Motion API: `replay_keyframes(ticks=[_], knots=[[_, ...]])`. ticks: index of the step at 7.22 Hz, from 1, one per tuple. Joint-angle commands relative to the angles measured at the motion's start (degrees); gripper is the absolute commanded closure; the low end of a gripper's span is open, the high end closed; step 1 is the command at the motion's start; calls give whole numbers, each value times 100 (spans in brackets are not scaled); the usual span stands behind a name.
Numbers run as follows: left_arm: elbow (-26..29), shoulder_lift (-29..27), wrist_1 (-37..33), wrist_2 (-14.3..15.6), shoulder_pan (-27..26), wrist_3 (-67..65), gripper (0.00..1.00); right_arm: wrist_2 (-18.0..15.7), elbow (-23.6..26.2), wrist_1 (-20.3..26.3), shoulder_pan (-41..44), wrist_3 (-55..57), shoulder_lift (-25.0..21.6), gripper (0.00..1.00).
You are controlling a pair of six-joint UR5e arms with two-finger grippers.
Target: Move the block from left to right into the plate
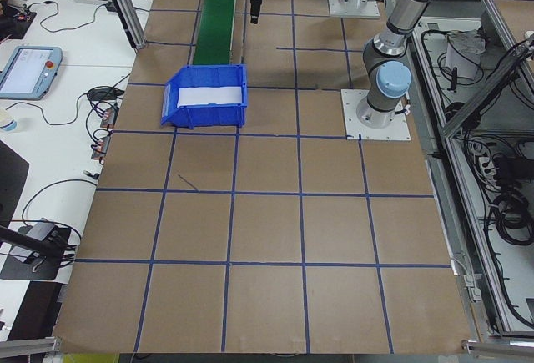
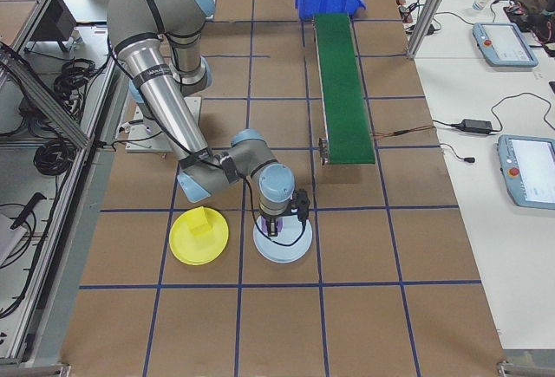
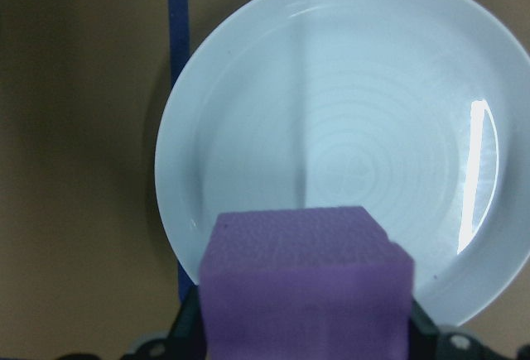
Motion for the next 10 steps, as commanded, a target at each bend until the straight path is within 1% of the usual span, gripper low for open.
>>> replay_keyframes(ticks=[1, 2, 3, 4, 5, 6, 7, 8, 9, 10], knots=[[0, 0, 0, -8, 0, 9, 0, 19, -128, 77, 223, 886, -389, 0], [0, 0, 0, -8, 0, 0, 0, -42, -199, 78, 782, 1258, -688, 0], [0, 0, 0, -8, 0, 0, 0, -277, -312, 226, 1292, 1558, -995, 0], [0, 0, 0, -8, 0, 0, 0, -375, -409, 836, 1924, 2318, -1529, 0], [0, 0, 0, -8, 0, 0, 0, -385, -445, 1425, 2600, 2969, -1970, 0], [0, 0, 0, -8, 0, 0, 0, -333, -567, 2206, 3277, 3733, -2209, 0], [0, 0, 0, -8, 0, 0, 0, -289, -847, 2727, 3910, 4524, -2255, 0], [0, 0, 0, -8, 0, 0, 0, -158, -1093, 3002, 4648, 5384, -2255, 0], [0, 0, 0, -8, 0, 0, 0, -9, -1174, 2996, 5342, 6263, -2238, 0], [0, 0, 0, -8, 0, 0, 0, 45, -1201, 2996, 5732, 6759, -2238, 0]])
